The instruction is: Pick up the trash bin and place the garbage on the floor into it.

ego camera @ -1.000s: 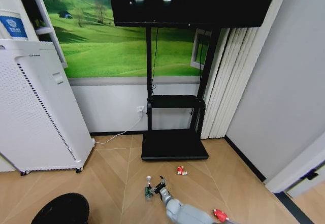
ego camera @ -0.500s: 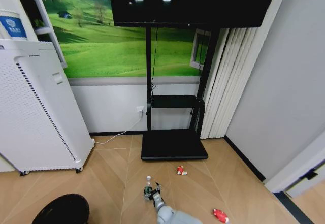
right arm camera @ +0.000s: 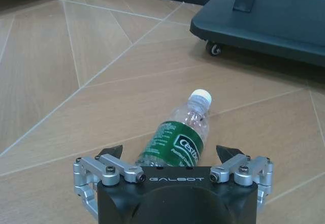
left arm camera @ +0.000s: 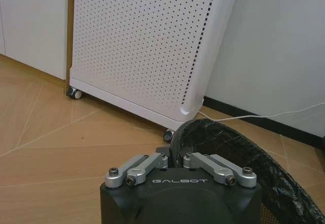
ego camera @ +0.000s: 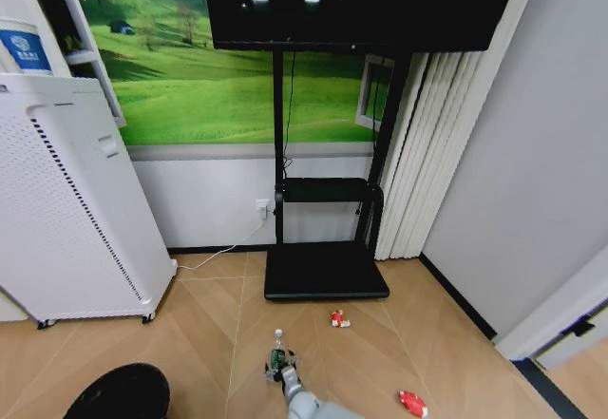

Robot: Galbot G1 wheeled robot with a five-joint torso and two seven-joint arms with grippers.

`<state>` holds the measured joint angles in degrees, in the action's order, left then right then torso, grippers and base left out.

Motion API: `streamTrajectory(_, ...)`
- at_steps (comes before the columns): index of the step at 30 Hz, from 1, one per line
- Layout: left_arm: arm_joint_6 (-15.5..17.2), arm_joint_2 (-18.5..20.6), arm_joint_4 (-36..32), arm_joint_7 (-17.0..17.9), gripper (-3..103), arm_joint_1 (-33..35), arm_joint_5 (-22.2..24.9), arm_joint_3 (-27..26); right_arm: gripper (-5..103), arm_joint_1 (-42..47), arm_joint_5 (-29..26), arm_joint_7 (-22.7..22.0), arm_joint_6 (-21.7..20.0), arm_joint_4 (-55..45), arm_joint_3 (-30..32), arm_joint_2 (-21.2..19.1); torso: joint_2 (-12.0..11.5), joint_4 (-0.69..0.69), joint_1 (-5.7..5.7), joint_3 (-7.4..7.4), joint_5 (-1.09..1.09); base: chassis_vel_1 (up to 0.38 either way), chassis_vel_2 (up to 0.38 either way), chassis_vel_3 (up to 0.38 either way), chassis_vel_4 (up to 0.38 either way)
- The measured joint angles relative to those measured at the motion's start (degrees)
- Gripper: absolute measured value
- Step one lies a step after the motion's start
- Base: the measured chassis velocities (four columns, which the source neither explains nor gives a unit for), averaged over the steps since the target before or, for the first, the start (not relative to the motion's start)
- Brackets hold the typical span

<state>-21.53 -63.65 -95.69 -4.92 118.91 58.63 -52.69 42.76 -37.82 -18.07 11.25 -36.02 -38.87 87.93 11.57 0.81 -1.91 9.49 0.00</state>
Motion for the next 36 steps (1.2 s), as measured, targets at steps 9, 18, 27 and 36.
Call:
streamTrajectory(9,-0.1,-0.2,0.5,0.0,8,-0.7,-0.3,0.8,93,-1.1,-5.6,4.0,-0.8,1.7,3.1,-0.4,0.0,0.01,0.0,0.0,0.0,0.0,0.0,0.0,0.0)
streamTrajectory(18,-0.1,-0.1,0.6,0.2,8,-1.0,0.0,0.6,60,-0.2,-5.2,6.0,-1.0,4.1,5.1,1.1,0.0,0.01,0.0,0.0,0.0,0.0,0.0,0.0,0.0)
streamTrajectory(27,-0.1,0.3,0.4,0.4,8,-0.9,-0.2,0.8,35,0.7,-4.2,5.9,0.4,2.0,4.9,-0.7,0.0,-0.01,0.0,0.0,0.0,0.0,0.0,0.0,0.0)
streamTrajectory(36,2.4,5.8,-3.6,3.8,8,0.5,4.2,-1.8,29,0.4,-1.5,3.5,2.8,-5.8,3.2,-7.0,0.0,0.01,0.0,0.0,0.0,0.0,0.0,0.0,0.0)
